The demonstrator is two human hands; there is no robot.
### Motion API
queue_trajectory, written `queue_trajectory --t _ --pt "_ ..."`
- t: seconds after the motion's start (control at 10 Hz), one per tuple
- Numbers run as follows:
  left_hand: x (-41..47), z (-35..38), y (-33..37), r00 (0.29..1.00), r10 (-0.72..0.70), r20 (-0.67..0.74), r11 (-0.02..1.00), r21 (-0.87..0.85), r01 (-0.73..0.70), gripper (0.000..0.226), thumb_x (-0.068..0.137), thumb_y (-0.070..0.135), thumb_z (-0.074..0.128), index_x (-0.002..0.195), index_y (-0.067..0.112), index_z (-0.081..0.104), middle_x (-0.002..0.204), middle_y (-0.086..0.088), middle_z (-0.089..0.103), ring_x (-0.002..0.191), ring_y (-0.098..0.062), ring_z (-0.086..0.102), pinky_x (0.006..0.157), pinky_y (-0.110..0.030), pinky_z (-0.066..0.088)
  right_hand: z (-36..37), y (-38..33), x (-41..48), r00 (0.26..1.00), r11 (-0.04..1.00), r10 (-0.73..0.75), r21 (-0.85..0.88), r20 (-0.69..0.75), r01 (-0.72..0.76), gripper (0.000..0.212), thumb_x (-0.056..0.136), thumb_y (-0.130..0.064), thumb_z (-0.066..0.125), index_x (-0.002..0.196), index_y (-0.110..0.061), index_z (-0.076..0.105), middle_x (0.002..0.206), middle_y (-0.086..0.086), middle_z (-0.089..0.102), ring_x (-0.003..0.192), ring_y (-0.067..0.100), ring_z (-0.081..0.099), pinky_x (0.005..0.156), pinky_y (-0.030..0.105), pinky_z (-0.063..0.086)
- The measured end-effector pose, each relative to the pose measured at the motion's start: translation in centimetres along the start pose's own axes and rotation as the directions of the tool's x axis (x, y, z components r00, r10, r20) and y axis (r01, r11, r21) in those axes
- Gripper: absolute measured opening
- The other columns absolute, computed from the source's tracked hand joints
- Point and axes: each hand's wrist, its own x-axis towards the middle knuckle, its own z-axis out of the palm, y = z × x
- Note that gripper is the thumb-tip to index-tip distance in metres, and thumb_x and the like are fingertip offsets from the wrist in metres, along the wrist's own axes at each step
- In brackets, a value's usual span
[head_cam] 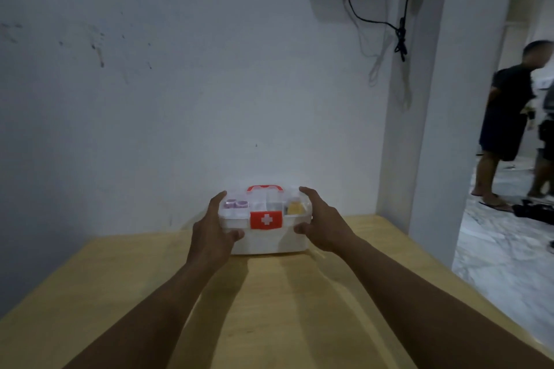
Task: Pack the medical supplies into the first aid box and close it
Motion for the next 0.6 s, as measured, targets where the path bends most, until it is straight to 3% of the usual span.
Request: queue_trajectory --t 0.1,0.3,0.4,0.5,0.6 --pt "0.1 0.9 -0.2 1.000 -0.011 -0.008 1.000 -0.014 0.011 0.087 0.077 -0.001 0.078 0.148 0.027 0.034 0.138 -0.008 0.056 0.111 -0.022 0.057 0.084 -0.034 0.053 0.1 0.9 0.4 1.000 1.000 0.000 0.007 -0.012 0.000 0.087 0.083 -0.013 0.076 0.150 -0.036 0.024 0.137 0.006 0.059 0.118 0.027 0.061 0.092 0.040 0.052" --pt "0.4 1.8 -0.5 1.000 -0.020 -0.018 0.999 -0.027 0.020 0.087 0.078 -0.001 0.077 0.148 0.024 0.033 0.142 -0.008 0.053 0.122 -0.029 0.055 0.089 -0.042 0.054 0.1 1.4 1.1 1.000 1.000 -0.016 -0.001 0.004 0.016 0.089 0.085 -0.014 0.074 0.153 -0.036 0.020 0.141 0.004 0.057 0.122 0.027 0.059 0.096 0.044 0.052" --pt "0.1 1.8 0.2 0.998 -0.057 -0.004 0.998 0.020 0.057 0.096 0.076 -0.001 0.078 0.152 0.023 0.024 0.148 -0.010 0.047 0.128 -0.031 0.051 0.096 -0.046 0.051 0.0 1.1 0.8 0.999 0.999 -0.016 -0.049 0.030 0.017 0.102 0.085 -0.014 0.074 0.157 -0.034 0.005 0.143 0.006 0.055 0.123 0.027 0.059 0.097 0.045 0.051" --pt "-0.6 1.3 1.4 0.997 -0.080 -0.016 0.987 0.140 0.082 0.121 0.072 0.001 0.082 0.156 0.029 0.000 0.156 -0.011 0.035 0.140 -0.034 0.038 0.104 -0.052 0.045 -0.7 0.6 -0.4 0.999 0.991 -0.004 -0.131 0.044 0.010 0.117 0.082 -0.007 0.074 0.155 -0.033 -0.013 0.140 0.011 0.053 0.111 0.025 0.063 0.087 0.037 0.055" --pt "-3.5 0.4 3.5 0.996 -0.031 -0.089 0.998 0.052 0.035 0.092 0.080 0.011 0.078 0.152 0.031 0.025 0.143 -0.001 0.050 0.126 -0.021 0.053 0.098 -0.039 0.049 -3.5 -0.7 -2.3 0.980 0.994 -0.102 -0.055 -0.172 0.093 0.090 0.085 -0.004 0.064 0.155 -0.032 0.015 0.130 0.008 0.054 0.095 0.014 0.058 0.076 0.026 0.047"
